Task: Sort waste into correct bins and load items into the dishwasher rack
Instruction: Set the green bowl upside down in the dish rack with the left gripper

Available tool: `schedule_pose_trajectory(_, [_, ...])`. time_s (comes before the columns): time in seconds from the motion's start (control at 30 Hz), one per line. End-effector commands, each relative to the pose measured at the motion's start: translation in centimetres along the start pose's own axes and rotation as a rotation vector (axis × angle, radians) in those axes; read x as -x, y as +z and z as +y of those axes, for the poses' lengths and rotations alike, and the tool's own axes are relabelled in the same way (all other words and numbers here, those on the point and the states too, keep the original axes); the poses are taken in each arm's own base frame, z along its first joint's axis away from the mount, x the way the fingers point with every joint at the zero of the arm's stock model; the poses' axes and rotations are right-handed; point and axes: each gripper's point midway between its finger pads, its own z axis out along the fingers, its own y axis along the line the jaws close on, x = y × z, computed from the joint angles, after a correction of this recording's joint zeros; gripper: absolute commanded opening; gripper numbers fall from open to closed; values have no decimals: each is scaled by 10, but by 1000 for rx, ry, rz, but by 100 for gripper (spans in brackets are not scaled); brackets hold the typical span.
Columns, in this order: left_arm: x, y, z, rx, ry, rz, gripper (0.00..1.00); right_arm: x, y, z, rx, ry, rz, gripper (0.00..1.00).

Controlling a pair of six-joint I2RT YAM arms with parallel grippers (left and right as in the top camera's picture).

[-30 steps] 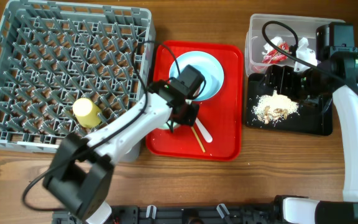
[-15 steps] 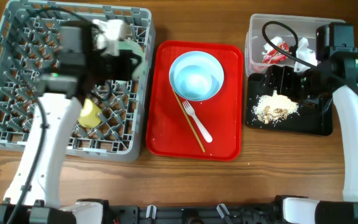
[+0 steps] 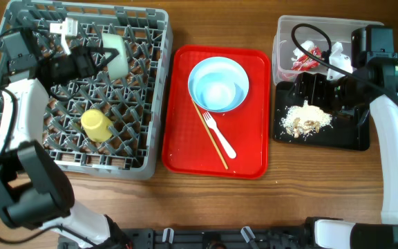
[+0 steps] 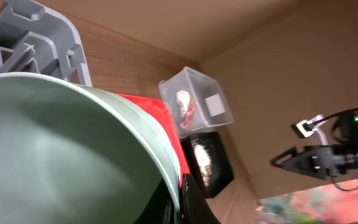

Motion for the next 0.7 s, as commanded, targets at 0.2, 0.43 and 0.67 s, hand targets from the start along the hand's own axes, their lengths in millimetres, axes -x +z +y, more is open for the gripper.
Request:
schedule_pose_trajectory(0.2, [-1,-23,53,-14,-111,-47,4,1,-3,-1,-5,-1,-9,95])
schedule_pose_trajectory(0.43, [0,-68,82,97,-213,-127,61,1,-3,-1,-5,-2,-9,95])
schedule_pose_trajectory(0.67, [2,-114,98,146,-281,-218,80,1,-3,-1,-5,-2,-8,95])
